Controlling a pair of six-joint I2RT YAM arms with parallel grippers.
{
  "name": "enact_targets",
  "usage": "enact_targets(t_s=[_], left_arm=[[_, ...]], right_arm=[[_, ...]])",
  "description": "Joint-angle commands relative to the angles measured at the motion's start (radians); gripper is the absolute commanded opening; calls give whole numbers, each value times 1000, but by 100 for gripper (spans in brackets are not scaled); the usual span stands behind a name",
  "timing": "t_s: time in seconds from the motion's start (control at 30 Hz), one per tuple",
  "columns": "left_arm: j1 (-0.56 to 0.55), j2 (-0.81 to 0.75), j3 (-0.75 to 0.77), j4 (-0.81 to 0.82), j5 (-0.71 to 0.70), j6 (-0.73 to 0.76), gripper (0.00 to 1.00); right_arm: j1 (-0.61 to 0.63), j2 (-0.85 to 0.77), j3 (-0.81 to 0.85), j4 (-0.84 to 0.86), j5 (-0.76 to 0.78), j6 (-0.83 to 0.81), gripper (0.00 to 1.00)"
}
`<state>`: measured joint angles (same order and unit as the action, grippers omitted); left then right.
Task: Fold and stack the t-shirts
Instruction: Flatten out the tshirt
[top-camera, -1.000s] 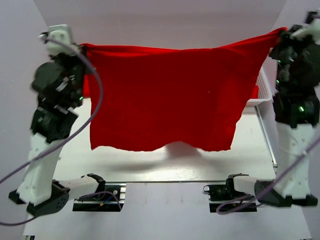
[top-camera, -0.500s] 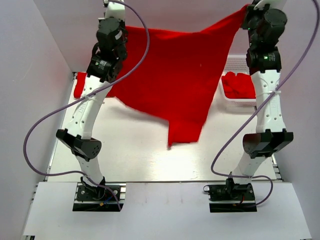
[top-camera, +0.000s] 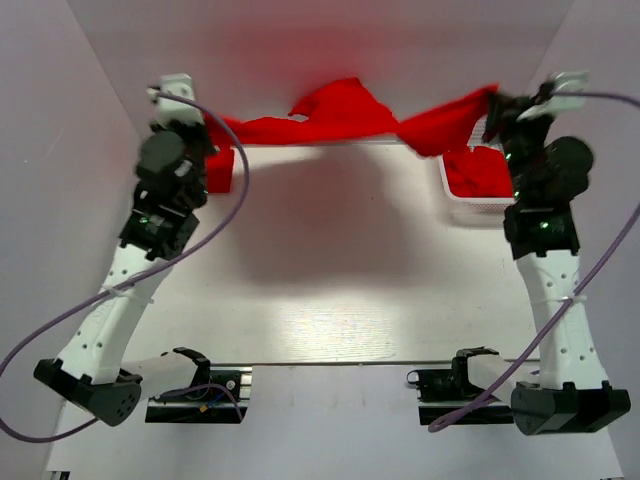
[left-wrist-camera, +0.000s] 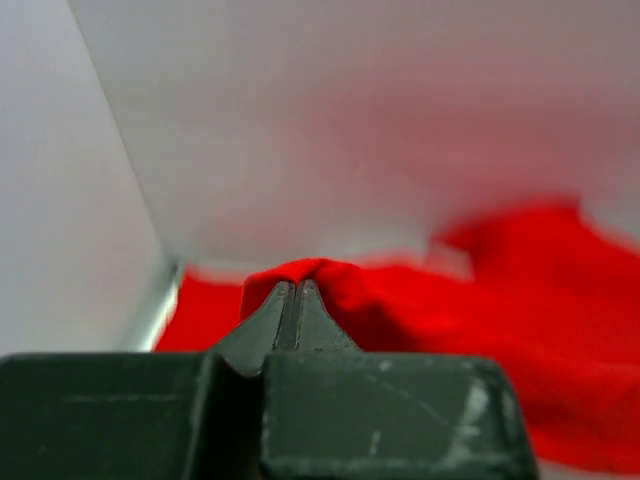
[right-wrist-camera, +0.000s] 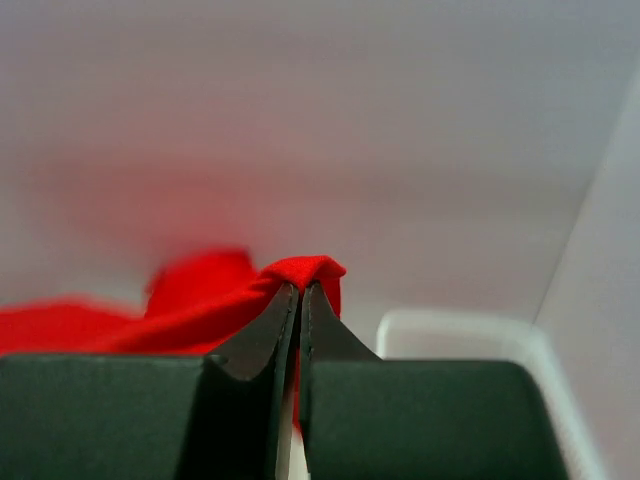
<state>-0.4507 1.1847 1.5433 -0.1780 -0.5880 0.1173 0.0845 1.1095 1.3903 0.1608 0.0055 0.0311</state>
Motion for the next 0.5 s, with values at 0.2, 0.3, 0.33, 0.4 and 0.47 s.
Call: enact_targets(t_s=[0.2, 0.3, 0.33, 0.4, 0.47], left_arm=[[3, -161, -677, -129, 169, -465, 0], [3, -200, -797, -173, 201, -571, 0], [3, -200, -817, -192, 211, -599, 0], [3, -200, -883, -216, 243, -646, 0], [3, -209, -926, -245, 254, -682, 0]], right_arm=[[1, -206, -556, -124, -108, 240, 0], [1, -201, -609, -208, -151, 340, 0], [1, -201, -631, -248, -151, 363, 0], [0, -218, -683, -311, -112, 375, 0], [-2, -234, -709, -395, -47, 382, 0]])
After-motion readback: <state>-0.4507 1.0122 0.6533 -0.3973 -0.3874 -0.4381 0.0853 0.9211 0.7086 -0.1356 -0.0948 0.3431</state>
